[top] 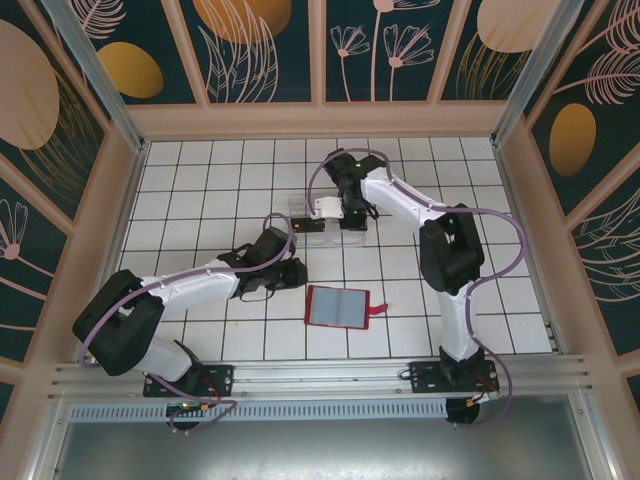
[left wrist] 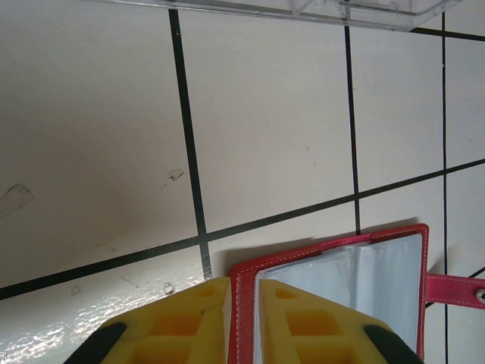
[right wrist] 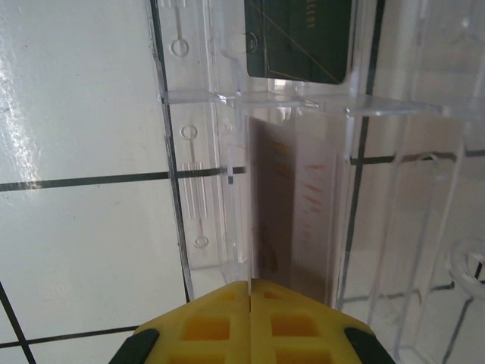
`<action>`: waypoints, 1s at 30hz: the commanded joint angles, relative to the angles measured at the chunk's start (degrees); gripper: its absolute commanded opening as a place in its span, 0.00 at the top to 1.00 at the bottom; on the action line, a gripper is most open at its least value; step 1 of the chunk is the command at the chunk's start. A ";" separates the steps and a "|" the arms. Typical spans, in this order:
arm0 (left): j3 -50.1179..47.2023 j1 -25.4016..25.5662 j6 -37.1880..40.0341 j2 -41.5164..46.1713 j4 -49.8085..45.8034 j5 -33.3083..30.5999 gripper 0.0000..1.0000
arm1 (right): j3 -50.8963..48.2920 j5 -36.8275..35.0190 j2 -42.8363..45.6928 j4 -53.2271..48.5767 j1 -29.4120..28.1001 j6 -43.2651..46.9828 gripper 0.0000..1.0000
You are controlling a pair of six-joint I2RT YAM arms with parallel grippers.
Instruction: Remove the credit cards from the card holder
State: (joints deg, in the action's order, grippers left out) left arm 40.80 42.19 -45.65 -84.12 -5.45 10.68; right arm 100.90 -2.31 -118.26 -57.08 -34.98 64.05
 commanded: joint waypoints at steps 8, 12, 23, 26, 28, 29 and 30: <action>-1.36 -0.51 -0.23 1.25 1.04 0.84 0.82 | 0.96 0.97 -1.31 -2.27 -0.95 -0.57 1.00; -1.25 -0.53 -0.23 1.40 0.88 0.77 0.82 | 1.22 -1.09 0.05 -0.47 -1.29 -1.48 0.97; -1.33 -0.61 -0.67 1.72 0.98 1.19 0.82 | 0.59 -10.40 3.17 4.72 -3.11 -4.76 0.80; -1.29 -0.54 -0.68 1.93 0.88 1.10 0.82 | 0.02 -12.08 4.00 6.08 -3.25 -5.57 0.78; -1.33 -0.54 -0.83 1.89 0.80 1.10 0.82 | -0.50 -13.85 4.73 7.42 -3.25 -6.27 0.78; -1.34 -0.61 -0.91 2.02 0.79 1.18 0.82 | -0.79 -14.57 5.09 7.79 -3.25 -6.68 0.77; -1.33 -0.61 -1.00 2.05 0.69 1.19 0.82 | -1.04 -15.03 5.50 8.31 -3.25 -7.11 0.77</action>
State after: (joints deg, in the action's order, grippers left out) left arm 40.18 41.98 -45.89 -83.37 -5.10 11.51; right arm 100.57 -13.43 -116.22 -50.89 -37.98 59.05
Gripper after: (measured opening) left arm 0.179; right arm 0.224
